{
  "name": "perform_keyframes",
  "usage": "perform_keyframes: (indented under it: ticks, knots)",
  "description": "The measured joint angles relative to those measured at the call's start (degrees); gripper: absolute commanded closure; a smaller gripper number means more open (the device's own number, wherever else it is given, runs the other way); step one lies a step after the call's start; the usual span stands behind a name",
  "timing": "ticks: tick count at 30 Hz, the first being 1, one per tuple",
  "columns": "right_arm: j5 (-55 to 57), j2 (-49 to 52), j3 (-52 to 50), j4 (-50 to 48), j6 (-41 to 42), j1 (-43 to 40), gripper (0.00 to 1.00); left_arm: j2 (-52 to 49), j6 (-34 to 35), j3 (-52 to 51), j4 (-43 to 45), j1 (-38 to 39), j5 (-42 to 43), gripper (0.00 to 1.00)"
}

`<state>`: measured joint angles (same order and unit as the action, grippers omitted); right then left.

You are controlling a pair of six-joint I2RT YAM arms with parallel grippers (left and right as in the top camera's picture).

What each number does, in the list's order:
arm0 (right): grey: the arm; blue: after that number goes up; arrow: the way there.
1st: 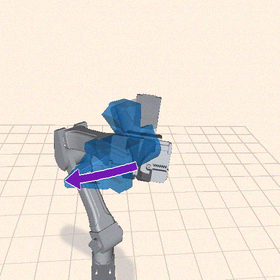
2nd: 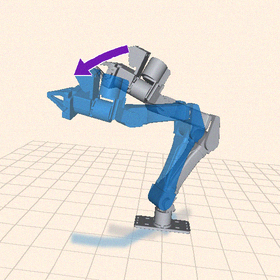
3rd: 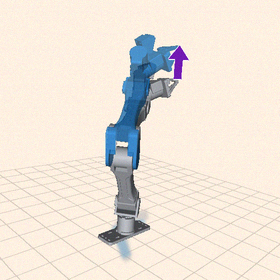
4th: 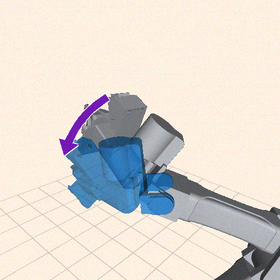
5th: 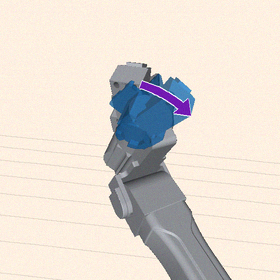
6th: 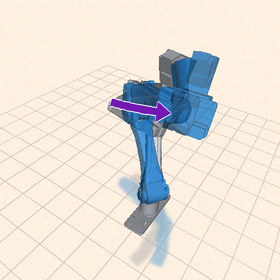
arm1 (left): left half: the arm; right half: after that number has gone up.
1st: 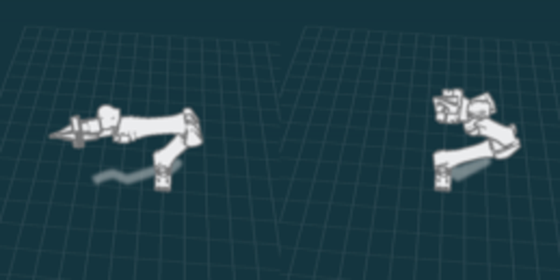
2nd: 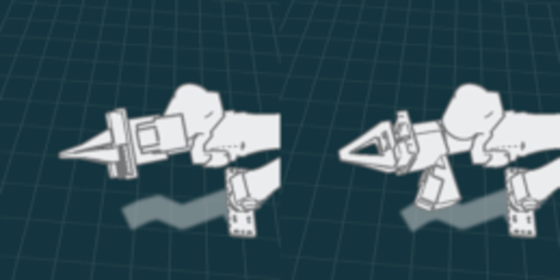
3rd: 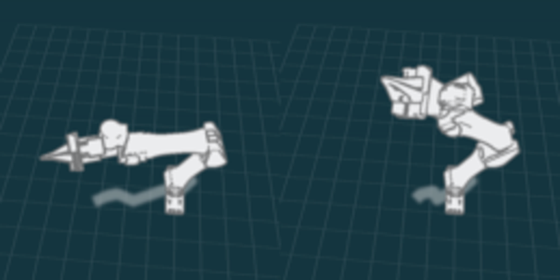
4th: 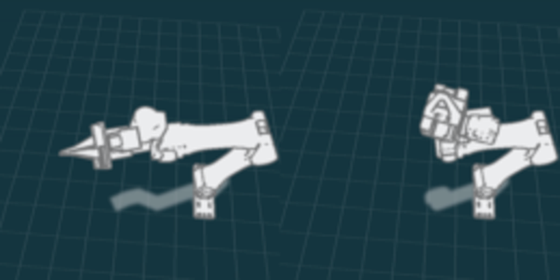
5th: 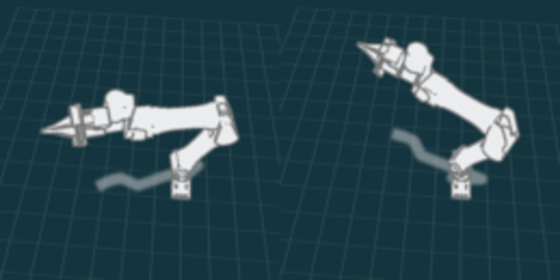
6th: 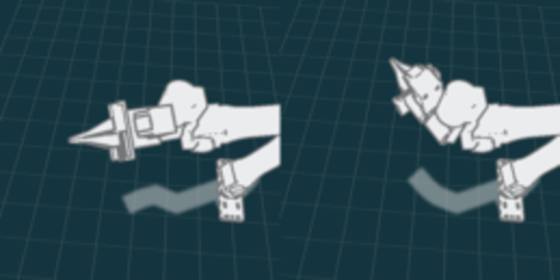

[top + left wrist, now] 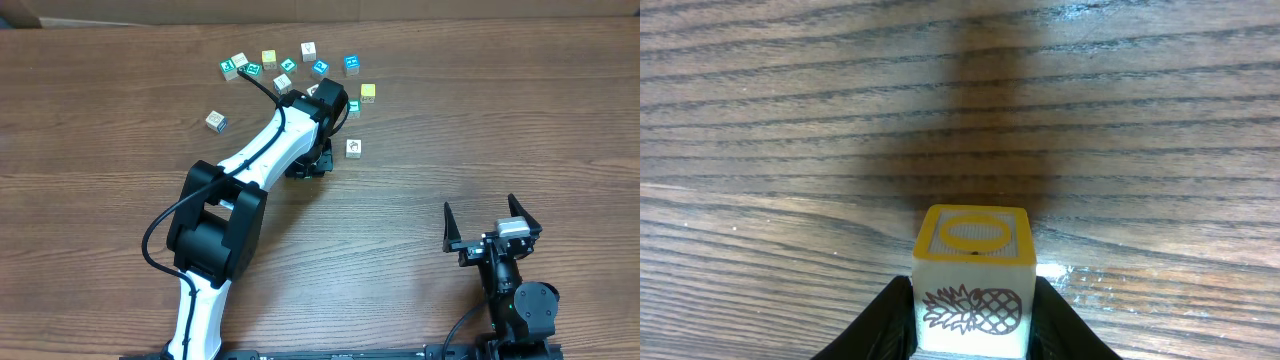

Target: Form a horizontal line

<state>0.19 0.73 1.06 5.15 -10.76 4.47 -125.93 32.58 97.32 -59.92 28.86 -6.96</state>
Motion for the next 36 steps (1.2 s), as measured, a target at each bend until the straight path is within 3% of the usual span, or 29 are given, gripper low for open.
perform_keyframes:
  ticks: [13,19,24,36]
  knots:
    - [0.0,0.0,0.0,0.0,0.0,0.0,0.0,0.0,-2.6,0.0,0.2,0.0,0.0,0.69]
    - [0.0,0.0,0.0,0.0,0.0,0.0,0.0,0.0,-3.2,0.0,0.3,0.0,0.0,0.64]
    - [0.0,0.0,0.0,0.0,0.0,0.0,0.0,0.0,-3.5,0.0,0.4,0.0,-0.1,0.49]
    - [0.0,0.0,0.0,0.0,0.0,0.0,0.0,-0.1,-4.3,3.3,-3.2,-1.0,-0.2,0.39]
